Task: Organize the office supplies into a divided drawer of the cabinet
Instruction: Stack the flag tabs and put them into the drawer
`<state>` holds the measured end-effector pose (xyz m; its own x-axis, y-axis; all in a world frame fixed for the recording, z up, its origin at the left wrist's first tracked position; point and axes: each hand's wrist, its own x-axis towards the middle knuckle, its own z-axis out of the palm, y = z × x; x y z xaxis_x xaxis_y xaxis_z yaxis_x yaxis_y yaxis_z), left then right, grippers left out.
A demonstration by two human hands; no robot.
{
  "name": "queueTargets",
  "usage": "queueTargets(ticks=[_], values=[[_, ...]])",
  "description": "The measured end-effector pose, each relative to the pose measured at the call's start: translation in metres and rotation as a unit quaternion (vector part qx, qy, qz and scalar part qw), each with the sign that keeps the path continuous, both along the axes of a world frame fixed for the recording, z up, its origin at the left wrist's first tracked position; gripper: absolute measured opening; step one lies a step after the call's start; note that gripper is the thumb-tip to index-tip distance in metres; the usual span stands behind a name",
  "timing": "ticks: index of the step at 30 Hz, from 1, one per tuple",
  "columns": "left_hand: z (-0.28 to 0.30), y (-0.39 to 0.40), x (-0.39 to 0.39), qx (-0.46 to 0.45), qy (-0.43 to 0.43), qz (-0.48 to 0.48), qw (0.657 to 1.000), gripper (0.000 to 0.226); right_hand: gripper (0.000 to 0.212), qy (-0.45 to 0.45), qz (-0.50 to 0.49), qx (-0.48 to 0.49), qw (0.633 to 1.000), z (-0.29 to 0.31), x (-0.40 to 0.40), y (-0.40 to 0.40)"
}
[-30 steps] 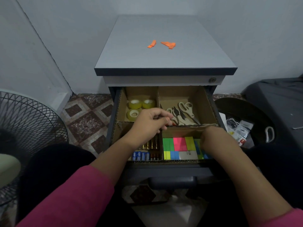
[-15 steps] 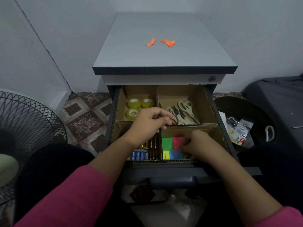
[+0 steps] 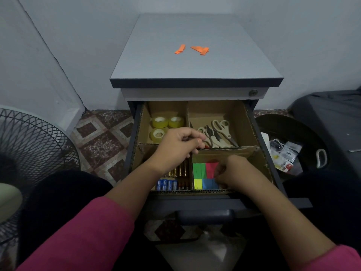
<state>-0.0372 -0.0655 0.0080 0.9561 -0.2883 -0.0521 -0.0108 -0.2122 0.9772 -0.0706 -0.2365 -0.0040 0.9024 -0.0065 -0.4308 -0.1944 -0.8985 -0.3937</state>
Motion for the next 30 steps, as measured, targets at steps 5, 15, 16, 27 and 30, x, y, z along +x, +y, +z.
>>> queueTargets(ticks=[5, 15, 16, 27, 30], values=[[0.000, 0.000, 0.000, 0.002, -0.002, 0.000, 1.000, 0.015, 0.010, 0.001, -0.003, -0.002, 1.000, -0.001, 0.000, -0.001], [0.002, 0.001, -0.001, 0.002, 0.002, -0.002, 1.000, 0.016, 0.017, -0.027, -0.073, -0.067, 0.995, 0.015, 0.003, -0.021], [0.002, 0.001, -0.001, 0.002, 0.002, -0.003, 1.000, 0.016, 0.016, -0.050, -0.082, -0.110, 0.989, 0.017, 0.003, -0.025], [0.004, 0.001, -0.002, 0.004, 0.003, -0.004, 1.000, 0.017, 0.019, -0.005, -0.058, -0.176, 0.983, 0.007, 0.002, -0.017], [0.004, 0.000, -0.002, 0.004, 0.002, -0.005, 1.000, 0.017, 0.014, -0.006, -0.053, -0.166, 0.985, 0.006, 0.002, -0.018]])
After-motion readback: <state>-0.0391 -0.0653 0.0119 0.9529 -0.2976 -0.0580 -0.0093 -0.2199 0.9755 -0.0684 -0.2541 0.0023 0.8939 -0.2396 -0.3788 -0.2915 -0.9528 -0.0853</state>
